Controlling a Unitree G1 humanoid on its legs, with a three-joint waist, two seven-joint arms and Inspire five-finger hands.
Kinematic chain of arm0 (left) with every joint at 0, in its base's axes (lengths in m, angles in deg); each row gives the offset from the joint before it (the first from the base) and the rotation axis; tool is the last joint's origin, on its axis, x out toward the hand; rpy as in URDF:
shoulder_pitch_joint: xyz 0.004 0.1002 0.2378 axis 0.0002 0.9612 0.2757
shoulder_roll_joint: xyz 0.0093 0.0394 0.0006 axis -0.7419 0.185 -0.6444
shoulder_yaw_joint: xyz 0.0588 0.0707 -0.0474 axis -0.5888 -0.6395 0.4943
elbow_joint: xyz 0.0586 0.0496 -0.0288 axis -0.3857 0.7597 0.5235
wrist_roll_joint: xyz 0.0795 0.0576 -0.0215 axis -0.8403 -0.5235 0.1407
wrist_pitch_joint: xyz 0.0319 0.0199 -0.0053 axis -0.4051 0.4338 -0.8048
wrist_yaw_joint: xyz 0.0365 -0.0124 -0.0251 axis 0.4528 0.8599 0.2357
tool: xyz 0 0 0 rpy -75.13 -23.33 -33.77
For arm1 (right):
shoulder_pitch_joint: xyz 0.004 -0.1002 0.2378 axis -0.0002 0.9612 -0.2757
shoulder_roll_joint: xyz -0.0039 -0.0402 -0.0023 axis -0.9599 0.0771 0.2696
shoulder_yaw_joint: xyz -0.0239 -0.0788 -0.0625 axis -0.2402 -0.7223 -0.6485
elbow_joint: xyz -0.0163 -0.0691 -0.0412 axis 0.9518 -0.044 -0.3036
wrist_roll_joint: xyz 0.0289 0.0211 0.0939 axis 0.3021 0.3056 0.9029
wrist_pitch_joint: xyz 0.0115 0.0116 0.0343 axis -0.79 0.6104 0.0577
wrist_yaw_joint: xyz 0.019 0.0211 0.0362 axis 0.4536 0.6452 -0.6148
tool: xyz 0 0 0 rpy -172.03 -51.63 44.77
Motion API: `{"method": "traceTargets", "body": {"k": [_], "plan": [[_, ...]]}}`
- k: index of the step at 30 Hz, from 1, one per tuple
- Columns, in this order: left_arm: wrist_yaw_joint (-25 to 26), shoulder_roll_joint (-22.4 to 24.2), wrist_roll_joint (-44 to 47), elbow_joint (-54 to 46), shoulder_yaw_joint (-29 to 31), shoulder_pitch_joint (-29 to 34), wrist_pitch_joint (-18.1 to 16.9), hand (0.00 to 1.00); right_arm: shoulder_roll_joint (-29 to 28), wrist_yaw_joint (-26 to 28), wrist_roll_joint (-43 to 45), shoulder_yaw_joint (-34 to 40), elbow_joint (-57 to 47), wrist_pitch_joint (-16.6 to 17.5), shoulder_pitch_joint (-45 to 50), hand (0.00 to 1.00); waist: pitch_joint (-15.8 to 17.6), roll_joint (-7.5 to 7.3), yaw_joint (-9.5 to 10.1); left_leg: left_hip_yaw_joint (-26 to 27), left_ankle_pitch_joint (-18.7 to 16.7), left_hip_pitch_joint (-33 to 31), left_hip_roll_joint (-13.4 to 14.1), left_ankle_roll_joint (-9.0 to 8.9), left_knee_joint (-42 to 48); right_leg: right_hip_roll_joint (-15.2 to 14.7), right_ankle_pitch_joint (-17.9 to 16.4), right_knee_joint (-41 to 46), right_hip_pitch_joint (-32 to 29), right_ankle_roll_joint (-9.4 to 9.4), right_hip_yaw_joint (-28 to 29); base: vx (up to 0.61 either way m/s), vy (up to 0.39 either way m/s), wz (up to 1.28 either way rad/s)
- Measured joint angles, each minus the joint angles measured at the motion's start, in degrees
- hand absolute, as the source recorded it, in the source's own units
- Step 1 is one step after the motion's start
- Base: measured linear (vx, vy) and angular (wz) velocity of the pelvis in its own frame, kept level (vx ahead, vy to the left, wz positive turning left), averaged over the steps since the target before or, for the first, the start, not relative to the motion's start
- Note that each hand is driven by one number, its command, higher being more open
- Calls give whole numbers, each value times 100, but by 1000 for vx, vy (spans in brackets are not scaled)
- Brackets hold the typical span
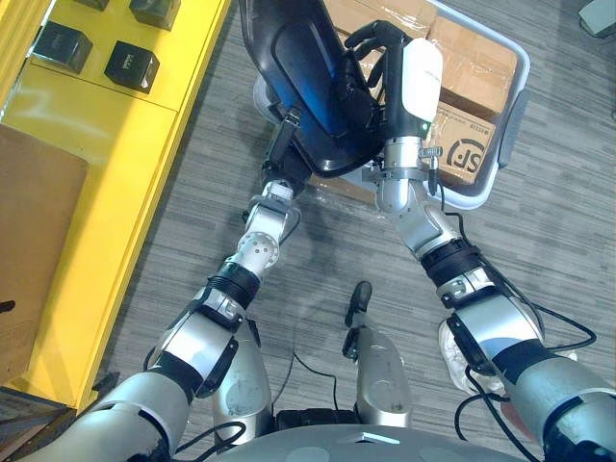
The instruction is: Walk over and take three plastic housings, then place them on the shelf
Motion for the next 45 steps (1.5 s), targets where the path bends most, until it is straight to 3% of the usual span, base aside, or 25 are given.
{"method": "traceTargets", "body": {"k": [3,4,10,16,18,19,22,28,33,36,39,41,45], "plan": [[-255,1,-72,0,-6,111,-11,0,1,-87,-149,15,-211,76,167,0,0,0,24,32,-46,109,-5,2,-1,-11,-33,-1,93,15,16,-3,-19,-3],[-329,4,-110,0,-12,152,-6,0,0,-127,-181,19,-276,99,245,100,0,-1,43,54,-61,155,-6,7,-1,-15,-45,0,120,12,28,-4,-29,-5],[-439,45,-811,-36,-130,366,-165,0,-161,-280,-2,298,-623,212,868,100,-4,-6,84,55,-182,331,-31,21,2,-43,-141,-5,315,64,12,18,-18,1],[319,41,-2354,-1195,-129,1068,-364,0,-297,-398,541,537,-1812,339,1989,100,-67,-18,83,52,-362,868,-140,-31,6,-139,-261,-140,953,150,-89,81,-23,5],[597,22,-3018,-1668,-89,1420,-370,0,-415,-334,684,620,-2332,349,2546,100,-425,-36,70,78,-506,847,-160,-64,3,-150,-282,-293,1003,178,-128,66,-14,0],[761,23,-3442,-2005,-24,1761,-366,0,-510,-229,783,601,-2504,354,2972,100,-864,-56,44,89,-544,723,-164,-68,3,-150,-289,-322,874,166,-141,97,-14,-4],[1364,72,-4874,-2831,302,2547,-373,0,-544,126,1041,626,-2902,350,3838,100,-1314,-12,-44,93,-570,863,-166,-145,8,-153,-320,-316,1008,164,-216,201,-29,1],[2516,126,-7722,-3391,654,3424,-375,0,-566,797,1447,825,-3391,341,5191,100,-1784,179,-137,244,-625,1176,-160,-148,6,-155,-319,-296,1298,163,-356,44,-26,-2],[3693,126,-9013,-3235,1529,3917,-353,0,-696,1605,2921,1520,-3583,609,5933,100,-1951,244,-369,427,-757,1368,-137,-182,-9,-164,-391,-297,1318,116,-349,-89,-12,-22],[4219,146,-9159,-3158,1696,4114,-352,0,-693,2360,4086,1648,-3583,743,6300,100,-2032,319,-423,462,-766,1366,-119,-185,-25,-162,-441,-286,1256,87,-347,-122,-13,-9],[4309,236,-9160,-3130,1756,4385,-444,0,-756,2858,4617,1601,-3504,743,6660,100,-2269,349,-439,469,-760,1346,-115,-189,-25,-162,-426,-290,1215,66,-345,-41,-2,-1],[4176,295,-8986,-3144,1757,4604,-647,0,-865,3093,4896,1622,-3357,745,6852,100,-2412,342,-437,476,-727,1340,-113,-203,-22,-162,-422,-292,1206,59,-344,21,-4,-1],[3401,398,-7836,-3532,1813,5129,-889,0,-1106,3214,5102,1936,-2705,745,6982,100,-2519,338,-459,479,-709,1339,-116,-206,-2,-162,-386,-294,1214,113,-341,18,-4,0]]}}
